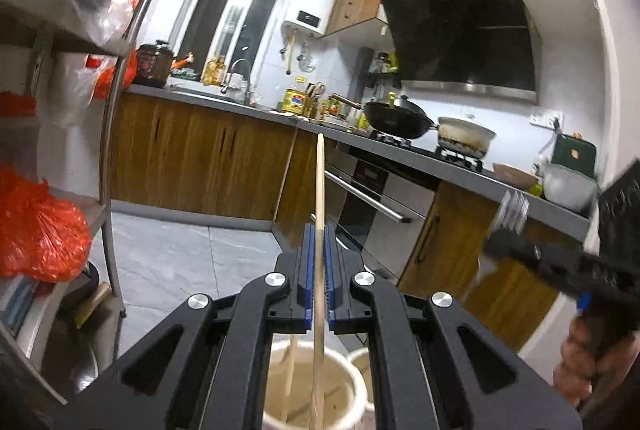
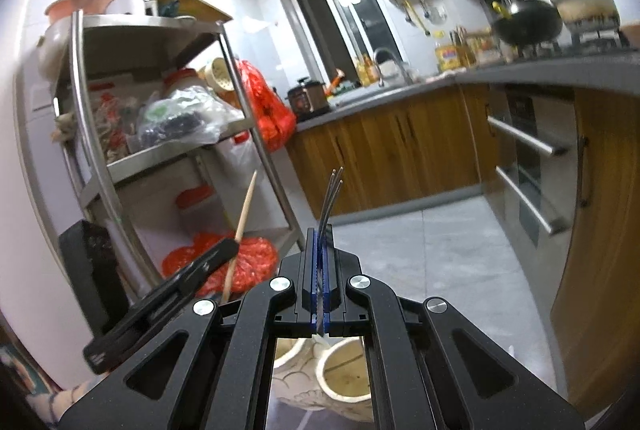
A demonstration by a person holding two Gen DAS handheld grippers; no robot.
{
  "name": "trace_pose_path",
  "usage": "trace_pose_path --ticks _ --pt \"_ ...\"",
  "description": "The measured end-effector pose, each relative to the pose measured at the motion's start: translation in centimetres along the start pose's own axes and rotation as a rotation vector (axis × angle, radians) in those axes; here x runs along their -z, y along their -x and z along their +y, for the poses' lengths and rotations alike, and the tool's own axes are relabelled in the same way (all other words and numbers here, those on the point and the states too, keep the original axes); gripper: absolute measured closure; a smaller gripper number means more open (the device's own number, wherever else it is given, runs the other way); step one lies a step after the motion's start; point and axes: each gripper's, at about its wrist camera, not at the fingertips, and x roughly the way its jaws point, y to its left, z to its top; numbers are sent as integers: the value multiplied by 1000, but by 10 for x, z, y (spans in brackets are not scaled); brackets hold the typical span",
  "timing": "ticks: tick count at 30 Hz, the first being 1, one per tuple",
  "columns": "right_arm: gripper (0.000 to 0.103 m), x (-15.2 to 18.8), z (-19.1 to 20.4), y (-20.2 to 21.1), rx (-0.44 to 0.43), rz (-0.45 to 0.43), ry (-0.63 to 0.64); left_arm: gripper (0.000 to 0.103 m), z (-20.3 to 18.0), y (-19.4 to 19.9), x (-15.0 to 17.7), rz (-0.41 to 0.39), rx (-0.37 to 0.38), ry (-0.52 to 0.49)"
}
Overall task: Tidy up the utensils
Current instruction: 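Carry the chopstick and fork up and lower them into the holder cups, then open both tools and pull them back from the holder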
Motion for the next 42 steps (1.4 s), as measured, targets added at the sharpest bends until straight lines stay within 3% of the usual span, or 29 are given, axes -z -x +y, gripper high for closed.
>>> trace_pose_path --ticks 8,21,28,33,35,38,40,42 --pt "100 27 -12 -26 -6 102 -37 99 3 -28 20 -32 -90 1" --pt "100 52 -30 -41 25 192 -72 99 -1 -3 58 105 -93 -115" --pt "100 51 -32 -42 53 193 -72 99 1 8 72 185 -120 -141" --pt "99 50 -31 -43 71 201 -63 99 4 13 70 190 -127 -135" --pt "93 51 -31 -44 75 206 -63 99 3 15 68 190 -130 -139" --pt "80 50 -31 -41 78 199 -62 93 -1 21 65 181 -129 -151" --pt "72 50 -31 -37 84 193 -61 73 -4 26 62 172 -134 -157" --pt "63 50 -31 -30 91 182 -59 59 -6 32 60 165 -133 -157"
